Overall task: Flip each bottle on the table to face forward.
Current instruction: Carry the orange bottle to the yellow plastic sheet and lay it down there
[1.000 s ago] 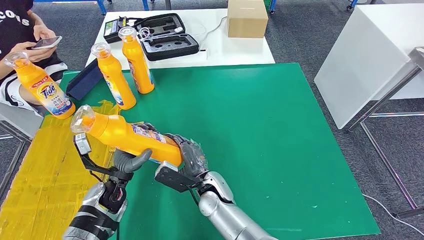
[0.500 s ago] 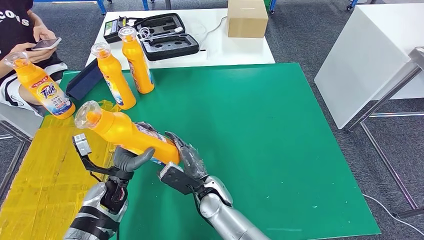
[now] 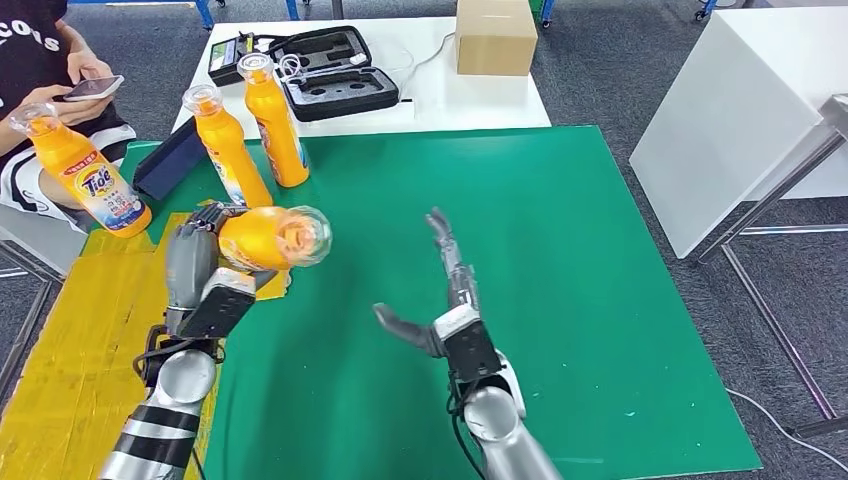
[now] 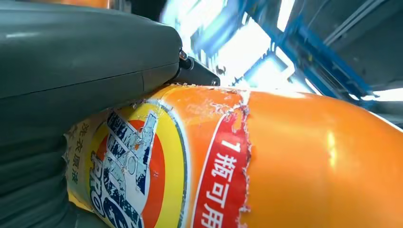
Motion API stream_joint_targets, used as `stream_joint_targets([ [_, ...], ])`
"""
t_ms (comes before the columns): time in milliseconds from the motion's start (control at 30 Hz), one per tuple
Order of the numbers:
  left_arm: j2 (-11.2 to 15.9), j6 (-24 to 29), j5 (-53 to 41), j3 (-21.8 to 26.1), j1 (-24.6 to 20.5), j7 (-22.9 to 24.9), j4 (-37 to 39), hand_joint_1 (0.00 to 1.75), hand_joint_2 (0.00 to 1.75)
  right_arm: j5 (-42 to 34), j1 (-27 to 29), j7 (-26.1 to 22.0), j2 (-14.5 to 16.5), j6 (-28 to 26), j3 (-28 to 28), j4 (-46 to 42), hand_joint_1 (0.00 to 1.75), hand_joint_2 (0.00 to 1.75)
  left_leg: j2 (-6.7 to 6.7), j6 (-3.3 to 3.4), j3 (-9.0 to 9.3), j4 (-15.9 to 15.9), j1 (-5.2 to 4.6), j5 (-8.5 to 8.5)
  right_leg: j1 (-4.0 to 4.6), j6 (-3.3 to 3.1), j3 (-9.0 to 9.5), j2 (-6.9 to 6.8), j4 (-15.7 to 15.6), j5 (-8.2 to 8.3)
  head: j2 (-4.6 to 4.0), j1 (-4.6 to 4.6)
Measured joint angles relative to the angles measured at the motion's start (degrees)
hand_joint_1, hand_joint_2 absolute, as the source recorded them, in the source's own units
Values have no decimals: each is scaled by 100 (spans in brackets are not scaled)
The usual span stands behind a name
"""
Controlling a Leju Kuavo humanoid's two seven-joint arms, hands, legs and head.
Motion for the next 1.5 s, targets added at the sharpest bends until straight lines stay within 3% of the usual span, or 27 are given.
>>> stream_joint_targets([
  [133, 310, 104, -1798, 243, -90, 903, 17, 175, 175, -61, 357, -38, -192, 2, -262, -897, 0, 175, 10, 0, 0, -1, 0, 0, 0, 0, -7, 5, 0, 0, 0, -1],
  [267, 748, -534, -3004, 555, -423, 1568, 609, 175, 175, -104, 693, -140, -318, -156, -605, -1604, 0, 175, 6, -11, -1, -1, 2, 7, 1, -2, -9, 2, 4, 0, 0, 1],
  [400, 1007, -678, -3262, 693, -626, 1687, 1161, 175, 175, -133, 868, -169, -399, -172, -836, -1963, 0, 175, 8, -13, -2, -1, 3, 10, 1, -3, -10, 5, 6, 1, 0, 1],
  [700, 1198, -1487, -3583, 693, -966, 2077, 2194, 175, 175, -175, 1001, -115, -458, -292, -1239, -2216, 0, 175, 8, -12, -4, 0, 1, 11, 0, -3, -9, 2, 6, 1, 0, 1],
  [733, 1206, -1502, -3573, 694, -995, 2087, 2353, 164, 175, -186, 1014, -96, -464, -281, -1302, -2220, 0, 175, 8, -12, -3, 0, 1, 11, 0, -3, -10, 2, 6, 1, 0, 1],
  [833, 1194, -1423, -3461, 698, -1050, 2042, 2807, 34, 175, -187, 1032, -44, -470, -219, -1451, -2220, 0, 175, 8, -12, -3, 0, 1, 11, 0, -3, -10, 2, 6, 1, 0, 1],
  [867, 1176, -1361, -3389, 704, -1058, 1999, 2937, 0, 175, -172, 1031, -20, -470, -202, -1485, -2217, 0, 175, 9, -12, -3, 0, 2, 11, 0, -3, -11, 2, 6, 1, 0, 1],
  [1333, 807, -876, -2860, 866, -1069, 1692, 3394, 0, 175, -62, 960, 184, -444, -154, -1628, -1983, 0, 175, 3, -12, -3, -1, 1, 11, 0, -3, -6, 1, 6, 1, 0, 1],
  [1500, 741, -285, -2696, 975, -945, 1522, 3232, 0, 175, 20, 963, 222, -444, -189, -1681, -1917, 0, 175, 4, -12, -4, -1, 2, 11, 0, -3, -7, 2, 6, 1, 0, 1],
])
